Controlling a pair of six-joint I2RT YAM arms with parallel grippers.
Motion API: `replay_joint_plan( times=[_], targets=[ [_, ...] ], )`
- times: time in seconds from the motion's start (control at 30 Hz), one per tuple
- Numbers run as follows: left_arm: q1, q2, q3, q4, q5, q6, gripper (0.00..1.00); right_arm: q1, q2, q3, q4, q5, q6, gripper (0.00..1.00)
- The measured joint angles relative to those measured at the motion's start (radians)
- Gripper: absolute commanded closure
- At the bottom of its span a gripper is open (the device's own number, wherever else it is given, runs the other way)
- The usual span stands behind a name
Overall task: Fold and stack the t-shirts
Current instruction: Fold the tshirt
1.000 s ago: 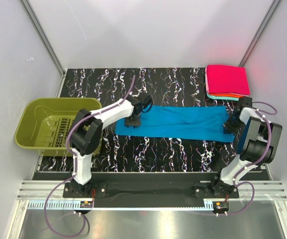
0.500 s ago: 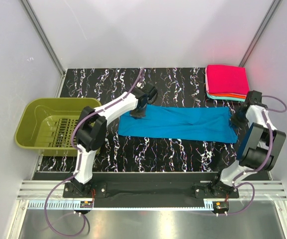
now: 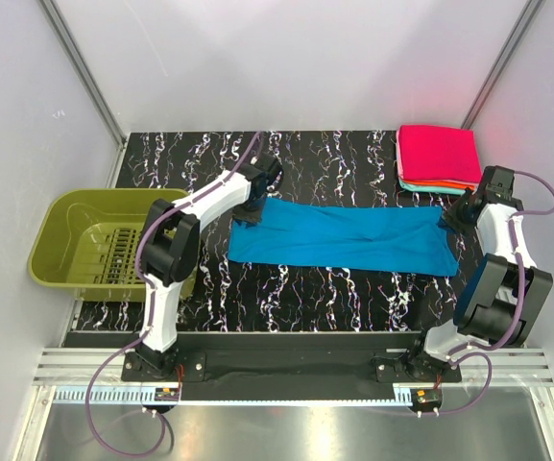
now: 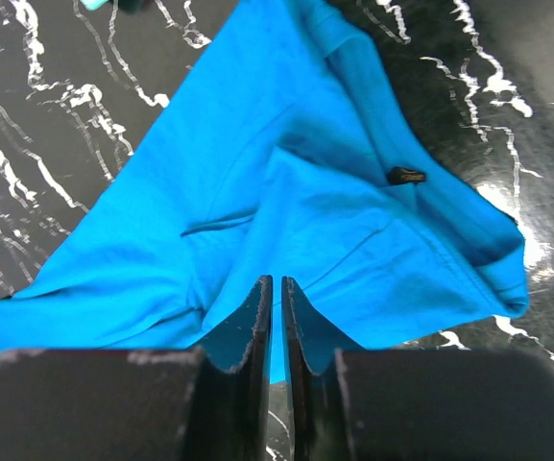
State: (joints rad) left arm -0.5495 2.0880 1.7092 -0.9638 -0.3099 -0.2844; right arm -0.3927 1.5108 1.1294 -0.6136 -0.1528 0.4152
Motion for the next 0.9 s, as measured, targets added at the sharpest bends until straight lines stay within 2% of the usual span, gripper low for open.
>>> replay_joint_plan(
  times=[0.07, 0.43, 0.57, 0.73, 0.9],
  targets=[
    [0.002, 0.0, -0.011, 0.024, 0.042, 0.048, 0.71, 0.0, 0.0, 0.0, 0.003, -0.015, 0.0, 0.87],
    [0.011, 0.044, -0.014, 0.069, 0.063, 0.203, 0.71, 0.0, 0.0, 0.0, 0.019, -0.061, 0.0, 0.87],
    [0.014, 0.068, -0.014, 0.072, 0.064, 0.231, 0.74, 0.0, 0.0, -0.001, 0.02, -0.074, 0.0, 0.87],
    [0.016, 0.09, -0.014, 0.074, 0.064, 0.25, 0.81, 0.0, 0.0, -0.002, 0.026, -0.076, 0.0, 0.87],
    [0.016, 0.096, -0.014, 0.075, 0.063, 0.259, 0.97, 0.0, 0.0, -0.003, 0.026, -0.076, -0.001, 0.87]
  ],
)
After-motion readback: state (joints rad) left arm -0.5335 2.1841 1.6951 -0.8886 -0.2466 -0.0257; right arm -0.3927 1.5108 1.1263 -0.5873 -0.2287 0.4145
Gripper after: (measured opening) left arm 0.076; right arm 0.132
